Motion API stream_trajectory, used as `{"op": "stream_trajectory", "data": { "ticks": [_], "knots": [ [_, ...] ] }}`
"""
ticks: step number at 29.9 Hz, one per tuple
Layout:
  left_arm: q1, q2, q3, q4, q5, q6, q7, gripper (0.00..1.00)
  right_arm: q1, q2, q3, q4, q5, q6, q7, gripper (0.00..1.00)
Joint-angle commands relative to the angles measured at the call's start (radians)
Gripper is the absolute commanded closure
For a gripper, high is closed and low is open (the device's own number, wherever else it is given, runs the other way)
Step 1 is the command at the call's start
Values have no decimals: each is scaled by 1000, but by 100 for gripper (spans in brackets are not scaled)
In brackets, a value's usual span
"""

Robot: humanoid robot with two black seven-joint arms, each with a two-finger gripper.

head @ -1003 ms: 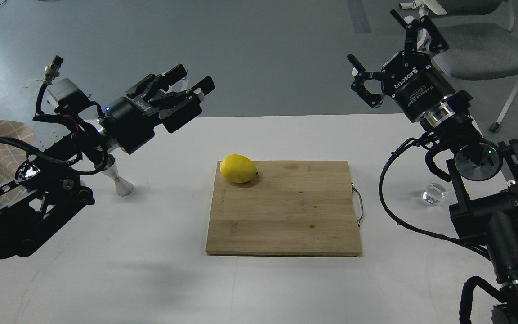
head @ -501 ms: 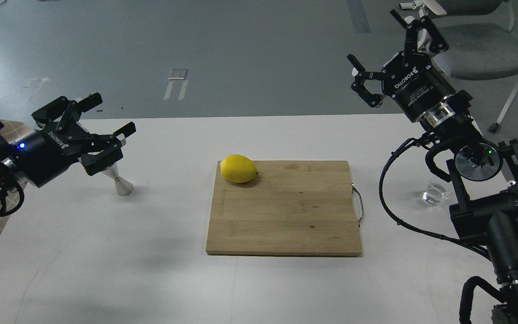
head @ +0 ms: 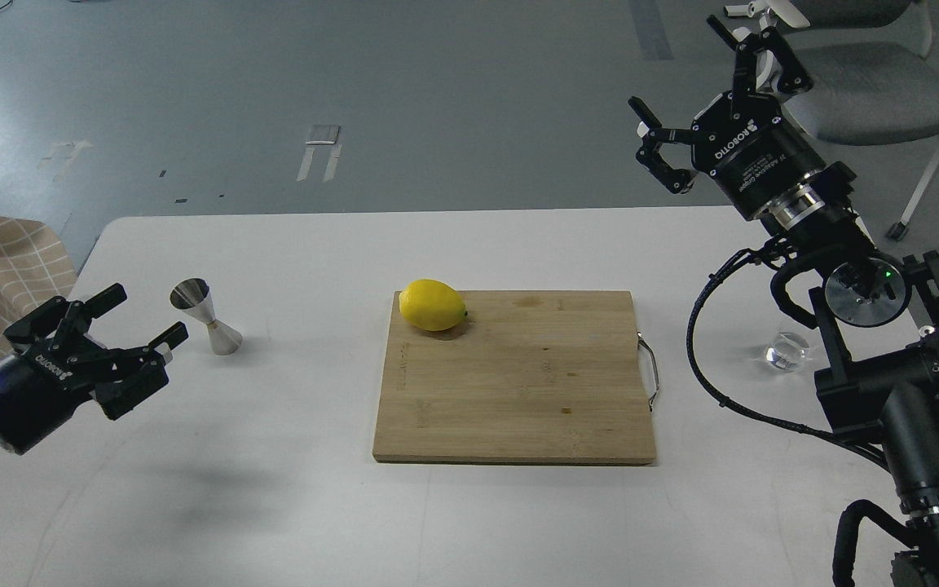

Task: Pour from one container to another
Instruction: 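Swing the left gripper outward and down toward the steel jigger, then close the left gripper around the steel jigger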

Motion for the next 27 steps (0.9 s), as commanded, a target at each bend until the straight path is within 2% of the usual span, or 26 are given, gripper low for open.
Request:
{"op": "stream_trajectory", "data": {
  "ticks": [1,13,17,27],
  "knots": [
    [19,-35,1,38,-10,0,1,3,-2,0,0,2,0,0,0,0],
    [22,-236,7,248,-10,0,-2,3,1,0,0,3,-2,0,0,0],
    [13,-299,6,313,-10,0,-17,3,-2,0,0,3,-2,0,-1,0],
    [-51,-391,7,393,-22,0,-20,4,-6,0,0,8,-2,0,-1,0]
  ]
}}
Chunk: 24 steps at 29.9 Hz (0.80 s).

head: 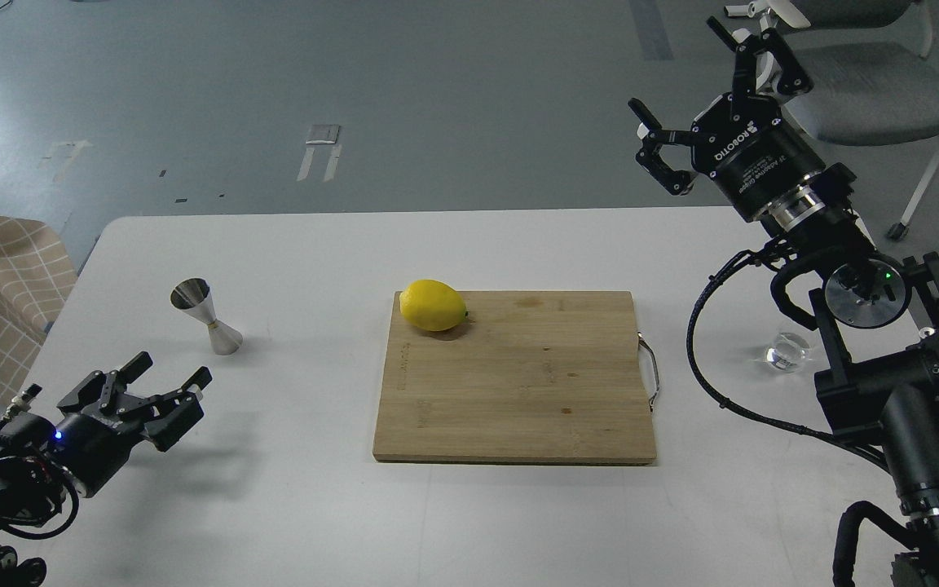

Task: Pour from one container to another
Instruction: 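Close the left gripper around the steel jigger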

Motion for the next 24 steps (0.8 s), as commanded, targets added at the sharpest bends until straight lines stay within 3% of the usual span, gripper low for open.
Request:
{"op": "stream_trajectory", "data": {
  "ticks": [1,24],
  "knots": [
    [-24,-30,1,24,-5,0,0,4,0,0,0,2,0,0,0,0],
    [-139,-147,56,195,-8,0,-13,4,0,0,-2,5,0,0,0,0]
  ]
}}
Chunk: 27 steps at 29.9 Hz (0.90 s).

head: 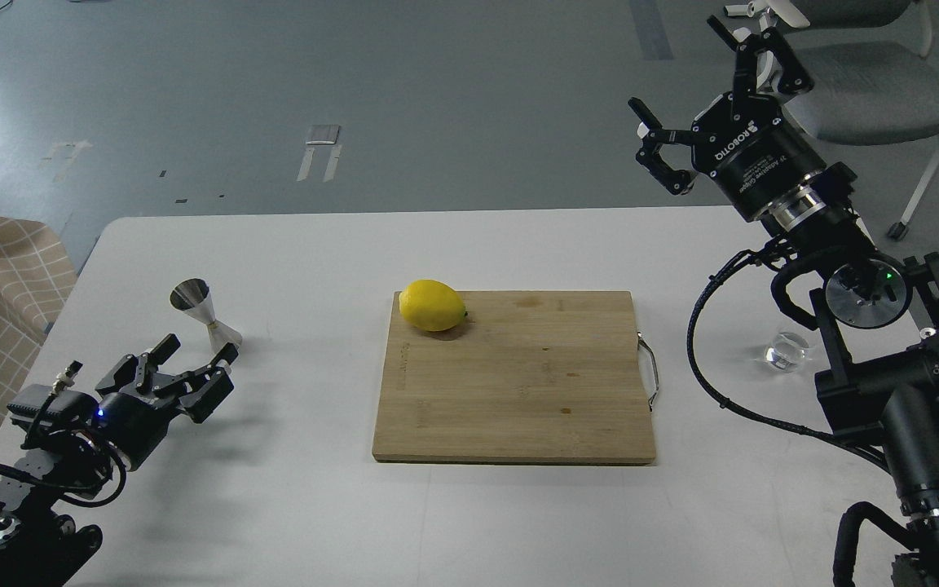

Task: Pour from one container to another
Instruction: 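Close the left gripper around the steel jigger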

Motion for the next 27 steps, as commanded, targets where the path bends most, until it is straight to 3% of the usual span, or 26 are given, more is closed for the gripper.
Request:
{"op": "stream_trajectory", "data": {
  "ticks": [1,15,21,27],
  "knots": [
    [-35,-15,31,36,-1,0,0,4,0,0,-1,0,0,0,0,0],
    [-93,-77,37,125,-3,0,0,4,0,0,1,2,2,0,0,0],
    [-109,-98,37,166,-3,0,0,10,0,0,1,2,0,0,0,0],
    [-118,-101,37,174,-3,0,0,22,1,0,1,0,0,0,0,0]
  ]
}}
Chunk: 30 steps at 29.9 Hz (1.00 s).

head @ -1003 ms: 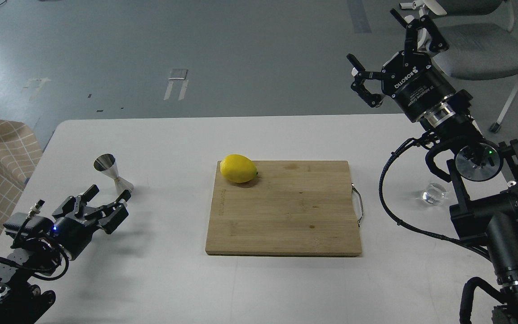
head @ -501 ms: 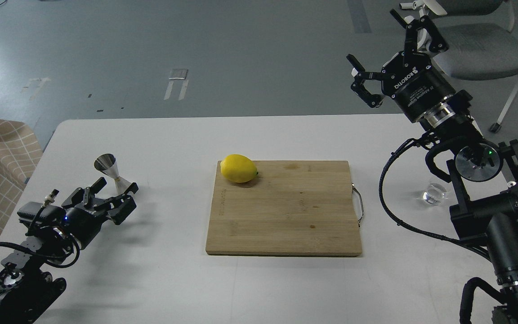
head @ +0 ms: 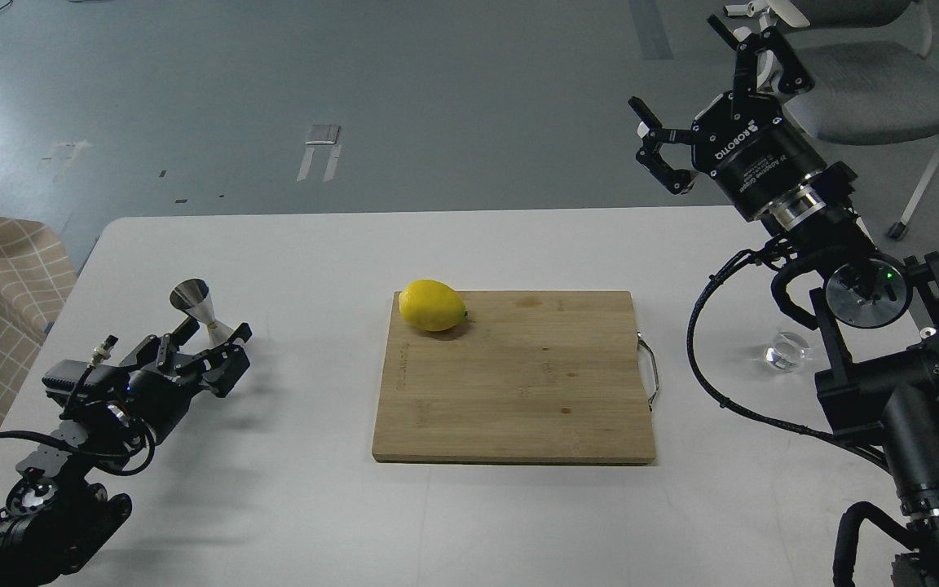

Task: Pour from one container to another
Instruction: 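Close the left gripper around the steel jigger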

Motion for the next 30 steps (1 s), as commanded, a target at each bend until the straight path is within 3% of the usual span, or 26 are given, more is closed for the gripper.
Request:
{"op": "stream_trajectory", "data": {
  "ticks": [1,12,24,30],
  "knots": [
    [-7,-1,0,4,0,0,0,25,0,0,0,-2,0,0,0,0],
    [-15,-1,0,18,-27,0,0,48,3,0,0,-2,0,0,0,0],
    [-15,-3,0,18,-27,0,0,84,6,0,0,-5,0,0,0,0],
    [-15,-3,0,18,-27,0,0,96,6,0,0,-5,0,0,0,0]
  ]
}}
